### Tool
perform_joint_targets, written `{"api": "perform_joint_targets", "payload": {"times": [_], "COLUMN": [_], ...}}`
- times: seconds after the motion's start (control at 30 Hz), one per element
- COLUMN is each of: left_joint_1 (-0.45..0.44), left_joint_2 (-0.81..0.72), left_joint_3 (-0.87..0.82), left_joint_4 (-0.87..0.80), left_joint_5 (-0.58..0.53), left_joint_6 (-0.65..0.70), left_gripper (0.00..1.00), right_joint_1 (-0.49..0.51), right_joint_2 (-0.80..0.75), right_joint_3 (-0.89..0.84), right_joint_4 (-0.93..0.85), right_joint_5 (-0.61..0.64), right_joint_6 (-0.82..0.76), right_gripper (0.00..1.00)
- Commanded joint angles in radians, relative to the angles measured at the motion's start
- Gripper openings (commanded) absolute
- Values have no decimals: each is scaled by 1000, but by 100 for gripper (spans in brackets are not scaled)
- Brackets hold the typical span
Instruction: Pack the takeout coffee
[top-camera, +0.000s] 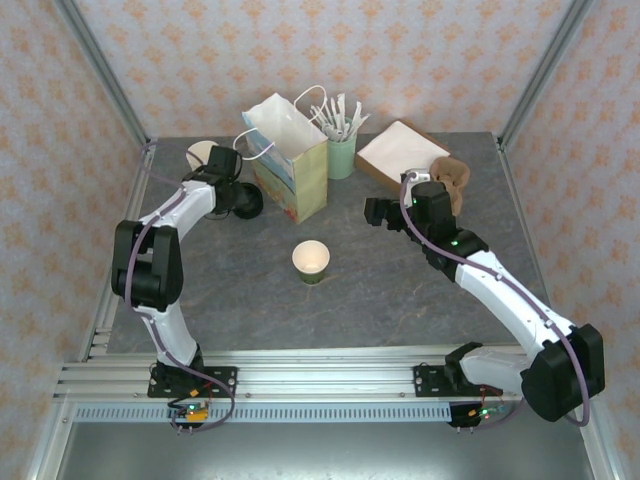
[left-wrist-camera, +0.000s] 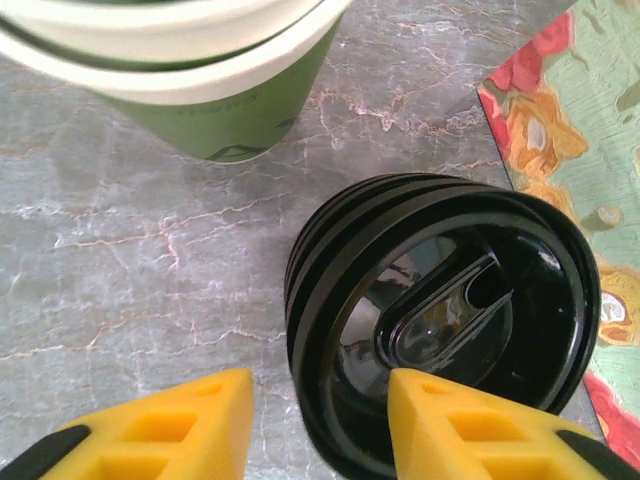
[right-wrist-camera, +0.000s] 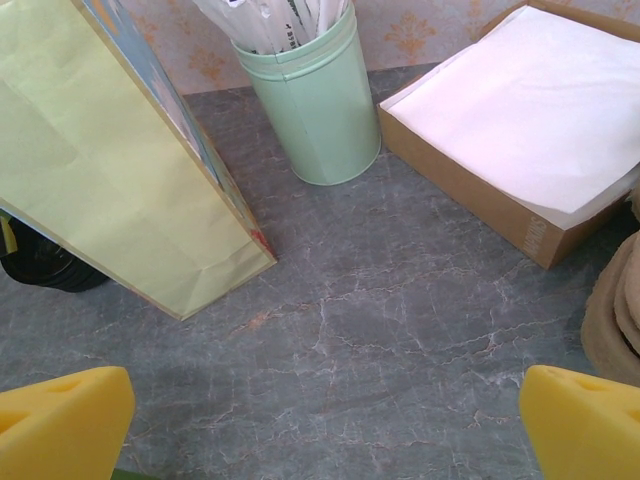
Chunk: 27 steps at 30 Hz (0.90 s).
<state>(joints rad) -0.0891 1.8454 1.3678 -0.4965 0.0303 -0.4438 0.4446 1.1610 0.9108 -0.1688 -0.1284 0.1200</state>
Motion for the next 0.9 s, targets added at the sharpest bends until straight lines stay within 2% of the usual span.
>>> {"api": "perform_joint_targets", "payload": {"times": [0.0,0.33,0.87], "left_joint_1": [8,12,17], "left_joint_2": [12,37,58], "left_joint_3": [34,54,86], "left_joint_4": [1,-16,-46], "left_joint_5": [10,-4,-13], "left_joint_6": [14,26,40], "left_gripper": [36,23,22], "right_joint_1": [6,6,6], "right_joint_2": [-1,0,0], "right_joint_3": [-15,-19,-23], "right_joint_4": [28,26,27], "right_joint_5": [2,2,7], "right_joint_6": [12,21,24], "right_gripper": [99,99,99]}}
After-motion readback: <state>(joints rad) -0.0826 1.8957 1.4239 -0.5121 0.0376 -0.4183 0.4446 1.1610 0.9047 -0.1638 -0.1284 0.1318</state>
